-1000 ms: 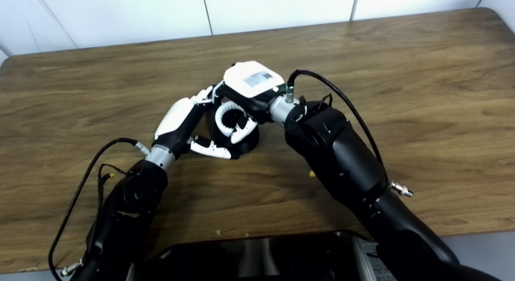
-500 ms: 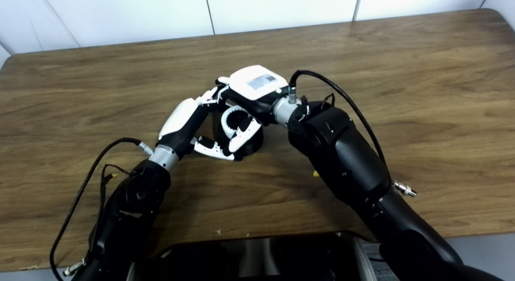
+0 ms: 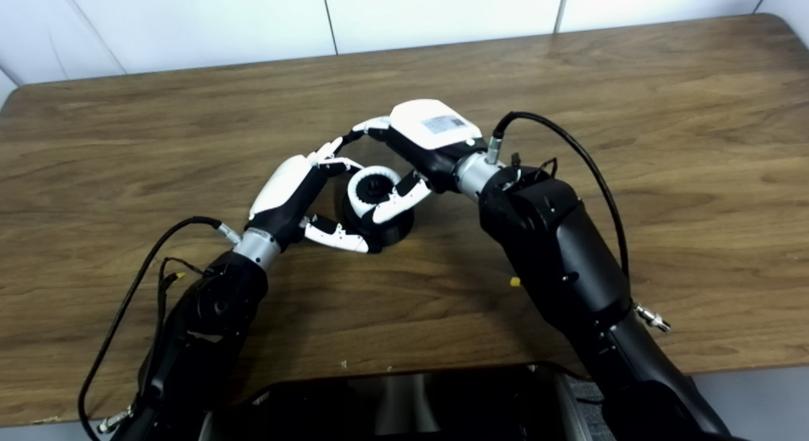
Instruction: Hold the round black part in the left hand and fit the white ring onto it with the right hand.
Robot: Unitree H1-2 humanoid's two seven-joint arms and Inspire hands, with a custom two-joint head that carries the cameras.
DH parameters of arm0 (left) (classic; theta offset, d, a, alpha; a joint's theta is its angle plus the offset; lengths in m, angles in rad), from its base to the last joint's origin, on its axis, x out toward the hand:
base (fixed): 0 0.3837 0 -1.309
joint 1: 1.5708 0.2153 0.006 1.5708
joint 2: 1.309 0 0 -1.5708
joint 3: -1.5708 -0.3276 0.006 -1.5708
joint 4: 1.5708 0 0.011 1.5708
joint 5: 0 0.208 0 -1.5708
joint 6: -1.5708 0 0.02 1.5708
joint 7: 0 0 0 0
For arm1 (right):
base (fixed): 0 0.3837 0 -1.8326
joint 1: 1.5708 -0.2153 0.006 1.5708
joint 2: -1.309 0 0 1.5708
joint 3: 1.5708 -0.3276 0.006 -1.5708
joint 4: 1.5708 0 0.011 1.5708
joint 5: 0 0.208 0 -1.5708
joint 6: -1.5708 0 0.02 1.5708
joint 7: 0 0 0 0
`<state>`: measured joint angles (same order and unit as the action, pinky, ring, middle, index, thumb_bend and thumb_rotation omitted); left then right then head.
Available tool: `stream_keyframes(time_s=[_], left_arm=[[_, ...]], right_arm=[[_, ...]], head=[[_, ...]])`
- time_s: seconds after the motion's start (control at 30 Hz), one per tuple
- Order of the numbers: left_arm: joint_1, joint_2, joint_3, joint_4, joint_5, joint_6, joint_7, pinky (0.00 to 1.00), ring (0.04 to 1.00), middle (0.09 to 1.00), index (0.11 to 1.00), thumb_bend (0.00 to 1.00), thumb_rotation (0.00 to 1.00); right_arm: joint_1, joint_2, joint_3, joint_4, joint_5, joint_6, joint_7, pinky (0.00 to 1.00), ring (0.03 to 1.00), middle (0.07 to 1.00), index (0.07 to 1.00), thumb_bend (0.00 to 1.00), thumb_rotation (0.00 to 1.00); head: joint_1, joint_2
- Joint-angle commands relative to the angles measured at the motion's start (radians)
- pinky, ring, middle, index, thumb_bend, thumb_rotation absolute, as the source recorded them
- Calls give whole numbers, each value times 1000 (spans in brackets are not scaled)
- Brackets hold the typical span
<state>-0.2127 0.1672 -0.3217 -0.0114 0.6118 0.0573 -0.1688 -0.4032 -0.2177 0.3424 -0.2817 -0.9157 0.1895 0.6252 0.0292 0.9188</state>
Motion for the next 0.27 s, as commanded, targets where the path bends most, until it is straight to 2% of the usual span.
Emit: stream_keyframes(time_s=[0.0,0.23], left_arm=[[-31,9,7,-34,-5,-14,7,1000,1000,1000,612,1000,330],[-29,8,7,-33,0,-16,13,1000,1000,1000,619,1000,314]], right_arm=[[-30,-5,-28,-46,18,11,-27,915,831,875,850,850,465],[-7,-20,-61,-50,57,21,-47,890,810,859,838,849,442]], head=[[1,0],[5,-2]])
